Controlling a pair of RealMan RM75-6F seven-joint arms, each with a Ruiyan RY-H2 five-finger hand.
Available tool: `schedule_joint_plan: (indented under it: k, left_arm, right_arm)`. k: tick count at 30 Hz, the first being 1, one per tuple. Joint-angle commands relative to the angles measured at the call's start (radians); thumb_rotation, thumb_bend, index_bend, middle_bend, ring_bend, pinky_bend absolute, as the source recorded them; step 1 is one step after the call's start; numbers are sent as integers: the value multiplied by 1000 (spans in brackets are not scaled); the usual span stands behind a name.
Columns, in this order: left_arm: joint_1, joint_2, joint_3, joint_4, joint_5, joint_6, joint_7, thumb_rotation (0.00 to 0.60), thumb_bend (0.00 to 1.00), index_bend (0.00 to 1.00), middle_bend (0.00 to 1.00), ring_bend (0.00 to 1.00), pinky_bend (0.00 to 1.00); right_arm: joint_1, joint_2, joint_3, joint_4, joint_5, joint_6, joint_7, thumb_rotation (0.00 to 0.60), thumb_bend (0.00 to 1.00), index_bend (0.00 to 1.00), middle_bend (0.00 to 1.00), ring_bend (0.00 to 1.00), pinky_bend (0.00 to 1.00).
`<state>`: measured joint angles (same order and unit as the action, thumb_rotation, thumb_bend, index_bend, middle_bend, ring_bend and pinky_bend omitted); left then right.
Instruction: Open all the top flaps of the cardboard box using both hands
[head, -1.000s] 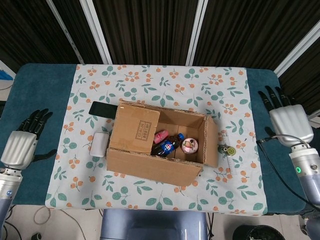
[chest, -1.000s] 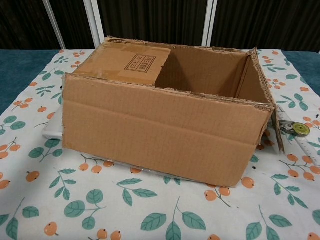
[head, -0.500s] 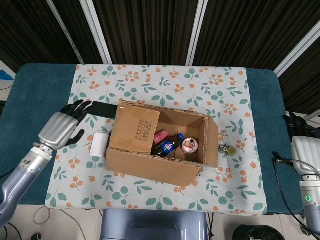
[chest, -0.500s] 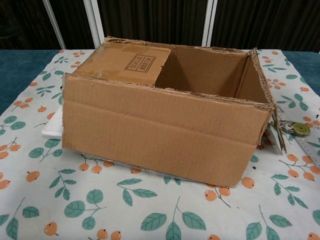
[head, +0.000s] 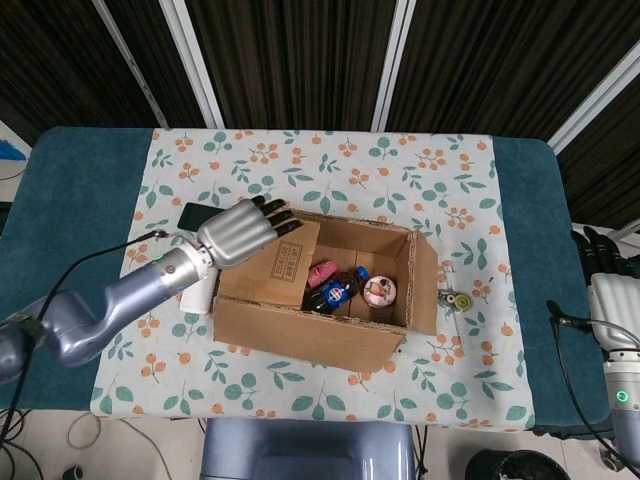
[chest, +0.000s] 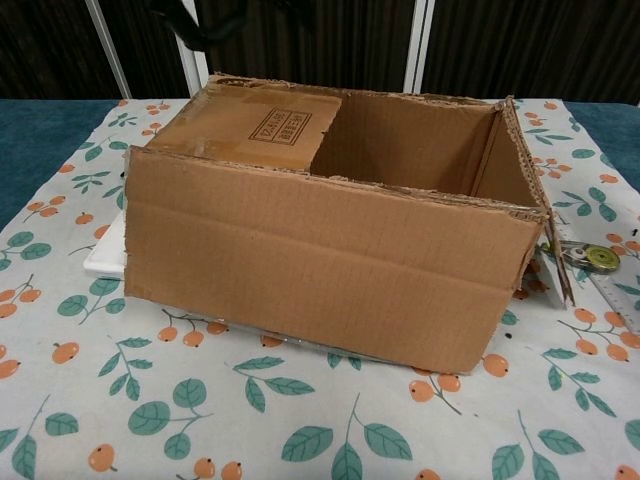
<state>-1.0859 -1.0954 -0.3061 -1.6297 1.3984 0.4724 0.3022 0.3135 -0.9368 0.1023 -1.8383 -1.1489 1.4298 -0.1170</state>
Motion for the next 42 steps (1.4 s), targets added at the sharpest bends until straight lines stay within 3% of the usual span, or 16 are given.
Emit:
schedule_joint_plan:
  k: [1, 6, 16, 20, 26, 42]
  left_arm:
    - [-82, -77, 14, 70, 29, -64, -3, 600, 823, 182, 242, 178, 365]
    - [-145, -154, 35, 125, 48, -88, -24, 600, 847, 225, 301, 226, 396]
    - [-203, -238, 80, 170, 75, -91, -52, 600, 855, 233, 313, 232, 399]
    - [-214, -249, 97, 176, 78, -86, -63, 600, 877, 290, 388, 299, 444]
    - [-217, -223, 110, 169, 87, -56, -66, 600, 962, 413, 549, 431, 516]
    - [-202, -61, 105, 84, 92, 32, -62, 600, 984, 443, 592, 462, 526]
  right_arm:
    - [-6, 2, 8, 3, -7, -2, 6, 600, 291, 0, 0, 0, 207]
    - [-16, 4, 23, 7, -7, -9, 20, 600, 297, 0, 0, 0, 206]
    - [-30, 10, 44, 10, -10, -26, 40, 600, 318, 0, 0, 0, 207]
    - [-35, 11, 52, 9, -13, -29, 42, 600, 336, 0, 0, 0, 207]
    - [-41, 4, 59, 14, -32, -33, 55, 600, 394, 0, 0, 0, 207]
    - [-56, -2, 72, 15, -57, -41, 54, 600, 407, 0, 0, 0, 207]
